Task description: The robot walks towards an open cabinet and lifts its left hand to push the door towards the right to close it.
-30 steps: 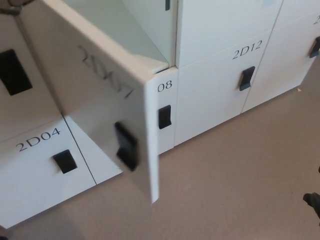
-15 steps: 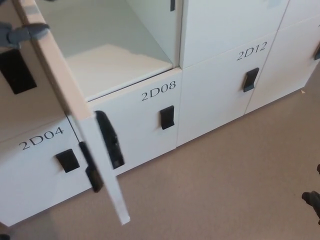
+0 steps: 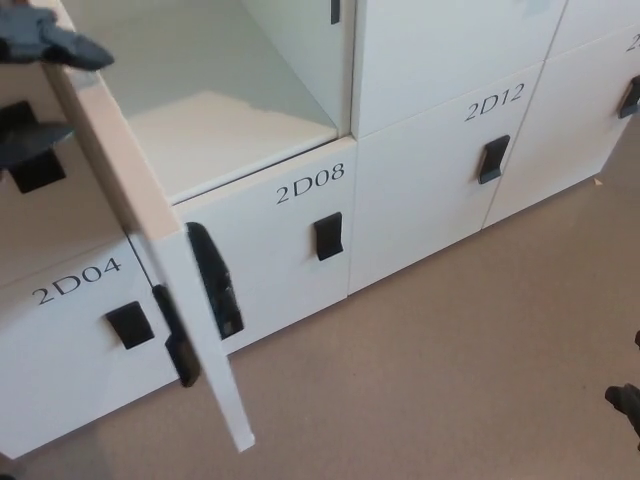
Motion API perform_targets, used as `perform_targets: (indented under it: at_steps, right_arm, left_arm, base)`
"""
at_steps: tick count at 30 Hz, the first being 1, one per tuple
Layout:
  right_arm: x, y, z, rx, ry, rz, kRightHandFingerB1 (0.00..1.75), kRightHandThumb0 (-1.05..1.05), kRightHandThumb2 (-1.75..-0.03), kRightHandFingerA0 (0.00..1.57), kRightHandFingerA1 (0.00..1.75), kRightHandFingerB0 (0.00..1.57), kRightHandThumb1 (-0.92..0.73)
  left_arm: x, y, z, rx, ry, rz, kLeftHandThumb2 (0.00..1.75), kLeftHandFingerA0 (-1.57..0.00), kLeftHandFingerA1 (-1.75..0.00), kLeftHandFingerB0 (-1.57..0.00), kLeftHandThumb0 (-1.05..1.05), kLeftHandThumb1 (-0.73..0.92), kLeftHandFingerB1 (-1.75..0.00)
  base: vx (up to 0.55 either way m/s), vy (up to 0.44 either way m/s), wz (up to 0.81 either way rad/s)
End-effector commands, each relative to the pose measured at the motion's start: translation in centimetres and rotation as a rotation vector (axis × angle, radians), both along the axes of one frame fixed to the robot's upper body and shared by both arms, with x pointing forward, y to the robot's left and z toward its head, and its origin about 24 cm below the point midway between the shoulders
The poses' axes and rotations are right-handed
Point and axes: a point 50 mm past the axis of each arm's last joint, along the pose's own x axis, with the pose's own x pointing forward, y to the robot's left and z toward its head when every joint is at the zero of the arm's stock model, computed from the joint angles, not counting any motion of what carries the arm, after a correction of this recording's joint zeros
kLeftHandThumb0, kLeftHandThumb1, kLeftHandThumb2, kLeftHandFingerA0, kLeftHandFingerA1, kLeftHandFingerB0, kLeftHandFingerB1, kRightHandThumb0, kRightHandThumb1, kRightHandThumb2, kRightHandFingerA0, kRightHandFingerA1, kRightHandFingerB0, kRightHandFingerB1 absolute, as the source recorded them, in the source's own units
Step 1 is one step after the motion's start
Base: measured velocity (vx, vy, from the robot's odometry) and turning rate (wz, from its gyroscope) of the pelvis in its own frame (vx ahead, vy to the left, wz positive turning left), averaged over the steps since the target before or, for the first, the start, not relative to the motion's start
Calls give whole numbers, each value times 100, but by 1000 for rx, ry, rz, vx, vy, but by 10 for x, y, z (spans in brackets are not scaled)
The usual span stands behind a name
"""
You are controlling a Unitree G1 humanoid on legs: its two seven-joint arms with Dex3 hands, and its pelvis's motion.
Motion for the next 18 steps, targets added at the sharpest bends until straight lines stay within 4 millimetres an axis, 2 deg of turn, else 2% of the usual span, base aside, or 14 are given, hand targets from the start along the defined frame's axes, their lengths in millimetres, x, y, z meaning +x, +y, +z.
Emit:
perform_targets:
  at_steps: [1,2,3,6,7,8,9,10,11,14,15,17,18]
  right_arm:
    - [-23,-36,0,-90,102,-78,52,-11,-58,59,62,40,-66]
    - [-23,-36,0,-90,102,-78,52,-11,-58,59,62,40,-66]
    - [-24,-36,-2,-96,106,-74,52,-10,-59,59,63,40,-65]
    - [-26,-36,-4,-105,110,-70,53,-11,-59,58,63,40,-65]
    - [-26,-36,-4,-105,110,-70,53,-11,-59,58,63,40,-65]
    - [-28,-35,-4,-102,110,-69,53,-12,-59,57,63,40,-65]
    - [-28,-35,-4,-102,110,-69,53,-12,-59,57,63,40,-65]
    - [-29,-35,-5,-101,111,-69,53,-12,-59,57,63,40,-65]
    - [-30,-35,-4,-99,109,-71,54,-11,-58,57,63,40,-65]
    - [-31,-34,-4,-98,104,-71,53,-10,-59,56,62,39,-66]
    - [-31,-34,-3,-103,103,-69,53,-10,-59,56,63,39,-66]
    - [-31,-34,-3,-109,103,-67,53,-10,-59,56,63,39,-66]
    - [-31,-33,-2,-111,104,-65,53,-12,-59,56,62,39,-66]
  left_arm:
    - [-170,87,32,-827,-111,-181,87,-83,-70,-61,-40,50,-61]
    - [-170,87,32,-827,-111,-181,87,-83,-70,-61,-40,50,-61]
    - [-174,112,9,-933,-256,79,94,-77,-69,-56,-44,58,-60]
    - [-182,139,-43,-987,-374,498,95,-77,-68,-57,-44,56,-61]
    - [-182,139,-43,-987,-374,498,95,-77,-68,-57,-44,56,-61]
    - [-183,143,-64,-998,-393,623,62,-75,-47,-61,-49,72,-45]
    - [-183,143,-64,-998,-393,623,62,-75,-47,-61,-49,72,-45]
    - [-185,144,-77,-1000,-401,702,62,-75,-47,-61,-49,72,-45]
    - [-186,147,-97,-998,-393,787,63,-63,-44,-51,-50,76,-42]
    - [-187,148,-138,-1050,-357,909,63,-60,-45,-46,-51,76,-41]
    - [-186,145,-156,-1091,-335,957,64,-39,-56,-30,-53,80,-35]
    - [-186,140,-175,-1128,-309,1006,64,-39,-56,-30,-53,80,-35]
    - [-186,137,-182,-1123,-287,1025,95,-19,-57,-7,-63,69,-43]
  base:
    - [0,0,0]
    - [0,0,0]
    - [0,0,0]
    - [0,0,0]
    - [0,0,0]
    - [0,0,0]
    - [0,0,0]
    - [0,0,0]
    - [0,0,0]
    - [0,0,0]
    - [0,0,0]
    - [0,0,0]
    - [0,0,0]
